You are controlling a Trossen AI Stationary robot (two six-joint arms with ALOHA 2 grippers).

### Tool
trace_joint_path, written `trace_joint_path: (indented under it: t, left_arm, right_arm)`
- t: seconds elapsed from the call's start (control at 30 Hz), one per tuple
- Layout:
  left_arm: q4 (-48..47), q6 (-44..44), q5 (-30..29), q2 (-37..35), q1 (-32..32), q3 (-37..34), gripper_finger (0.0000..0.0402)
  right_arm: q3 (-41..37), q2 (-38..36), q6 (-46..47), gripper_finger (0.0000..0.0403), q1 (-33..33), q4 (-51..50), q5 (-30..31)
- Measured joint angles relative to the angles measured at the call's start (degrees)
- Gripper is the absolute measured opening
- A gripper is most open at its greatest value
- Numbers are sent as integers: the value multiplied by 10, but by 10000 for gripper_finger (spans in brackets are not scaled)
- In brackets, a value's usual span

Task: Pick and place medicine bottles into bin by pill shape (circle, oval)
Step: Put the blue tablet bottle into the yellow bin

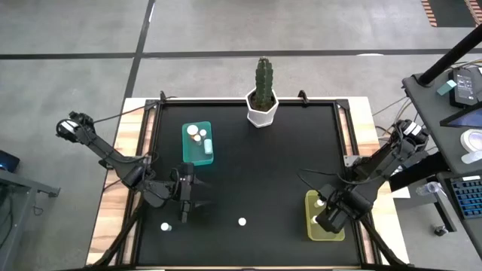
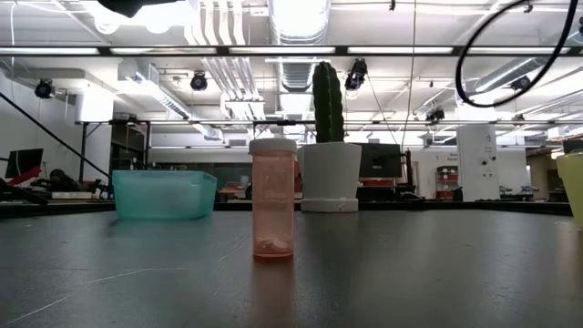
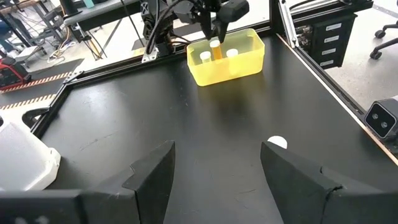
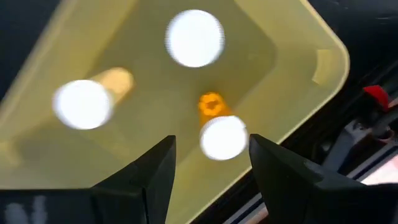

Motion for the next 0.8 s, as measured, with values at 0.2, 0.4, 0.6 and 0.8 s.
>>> trace_joint_path:
  t: [0.2,0.4,0.6,0.8]
  left_arm:
    - [15,-21,0,2,0,0,221]
    - [102,-30,1,35,-10,0,221]
    - [193,-47,5,91,-27,0,221]
    - [229,-190,5,150,-50,15,221]
  right_arm:
    - [48,-3,-19,190,1,2,100]
    - [99,13,-120,183,24,11,342]
    - [112,36,-260,182,48,74,527]
    - [86,49,-393,180,51,185,618]
